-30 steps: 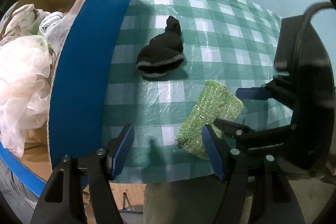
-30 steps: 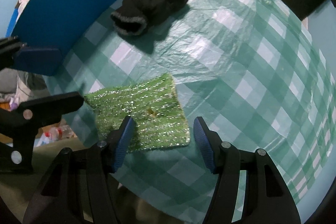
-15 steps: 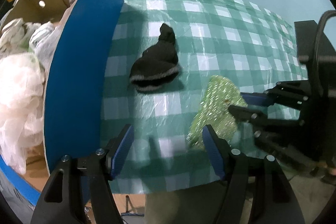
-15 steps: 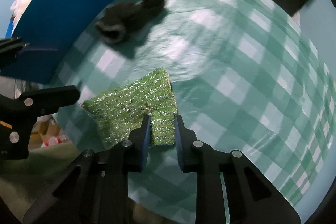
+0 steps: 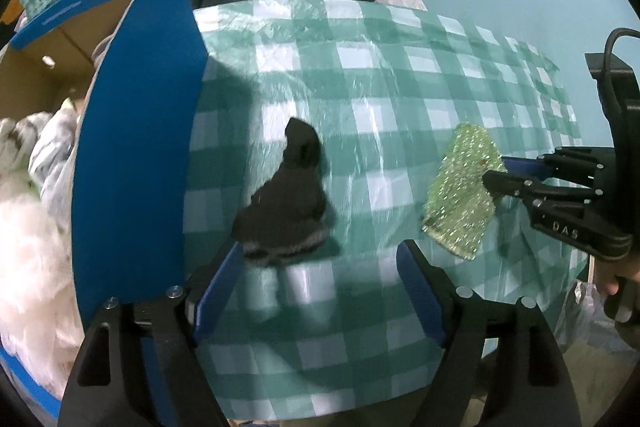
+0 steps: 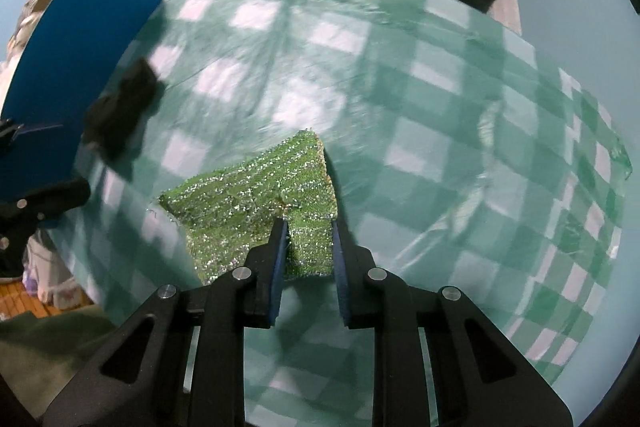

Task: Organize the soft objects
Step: 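Grasp the green sparkly scrubber pad with the right tool, then grasp the black sock with the left tool while the right tool lifts the pad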

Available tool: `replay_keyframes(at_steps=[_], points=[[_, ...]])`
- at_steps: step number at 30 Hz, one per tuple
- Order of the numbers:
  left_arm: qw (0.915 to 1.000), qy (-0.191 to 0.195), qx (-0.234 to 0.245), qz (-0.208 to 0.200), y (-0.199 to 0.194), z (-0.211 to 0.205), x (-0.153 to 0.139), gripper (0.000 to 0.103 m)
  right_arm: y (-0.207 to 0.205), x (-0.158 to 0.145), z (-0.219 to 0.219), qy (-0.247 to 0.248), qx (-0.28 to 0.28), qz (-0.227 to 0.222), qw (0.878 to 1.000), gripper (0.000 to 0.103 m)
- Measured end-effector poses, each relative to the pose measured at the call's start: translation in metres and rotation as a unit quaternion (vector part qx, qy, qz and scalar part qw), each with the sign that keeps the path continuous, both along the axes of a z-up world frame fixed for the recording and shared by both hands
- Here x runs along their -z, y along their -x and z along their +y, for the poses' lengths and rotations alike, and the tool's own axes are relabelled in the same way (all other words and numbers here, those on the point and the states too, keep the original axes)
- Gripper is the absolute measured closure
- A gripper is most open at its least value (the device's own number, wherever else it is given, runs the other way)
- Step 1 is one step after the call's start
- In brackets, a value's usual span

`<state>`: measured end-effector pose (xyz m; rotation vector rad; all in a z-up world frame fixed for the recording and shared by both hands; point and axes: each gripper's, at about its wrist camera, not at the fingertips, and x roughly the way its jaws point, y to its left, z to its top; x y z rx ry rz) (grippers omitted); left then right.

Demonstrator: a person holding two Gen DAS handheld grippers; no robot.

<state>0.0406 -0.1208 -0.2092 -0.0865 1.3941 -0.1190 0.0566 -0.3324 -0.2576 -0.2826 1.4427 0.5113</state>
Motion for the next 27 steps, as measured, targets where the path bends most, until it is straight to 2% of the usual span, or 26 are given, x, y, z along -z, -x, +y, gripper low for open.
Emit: replay_keyframes(at_steps=[3,5,7,9,14,17,22,27], points=[[1.0,0.003,0.0,0.001,-0.008,0.004,0.0,0.023,-0.017,0.003,-0.014,-0.002,0.018,0.011,1.0,0.079],[1.0,0.002,0.003,0.001,-0.012,0.006,-0.001,0.023,-0.021,0.004,-0.02,-0.006,0.028,0.012,1.0,0.072],[1.0,0.003,0.007,0.004,-0.014,0.008,-0.001,0.023,-0.026,0.002,-0.023,-0.008,0.036,0.011,0.999,0.05],[0.9999,0.003,0.011,0.006,-0.017,0.008,0.0,0.023,-0.029,-0.002,-0.026,-0.007,0.044,0.003,0.999,0.041],[0.9998,0.005,0.017,0.013,-0.026,0.002,0.005,0.022,-0.026,-0.014,-0.026,-0.019,0.053,-0.007,0.998,0.037],[0.9997,0.002,0.018,0.019,-0.031,-0.001,0.009,0.022,-0.028,-0.02,-0.015,-0.027,0.037,-0.009,0.999,0.035],[0.9992,-0.01,0.028,0.024,-0.042,-0.006,0.018,0.022,-0.03,-0.01,0.006,-0.009,0.022,-0.004,1.0,0.035],[0.9983,-0.021,0.043,0.032,-0.05,-0.01,0.03,0.022,-0.03,-0.001,0.02,0.021,0.013,-0.016,1.0,0.035]])
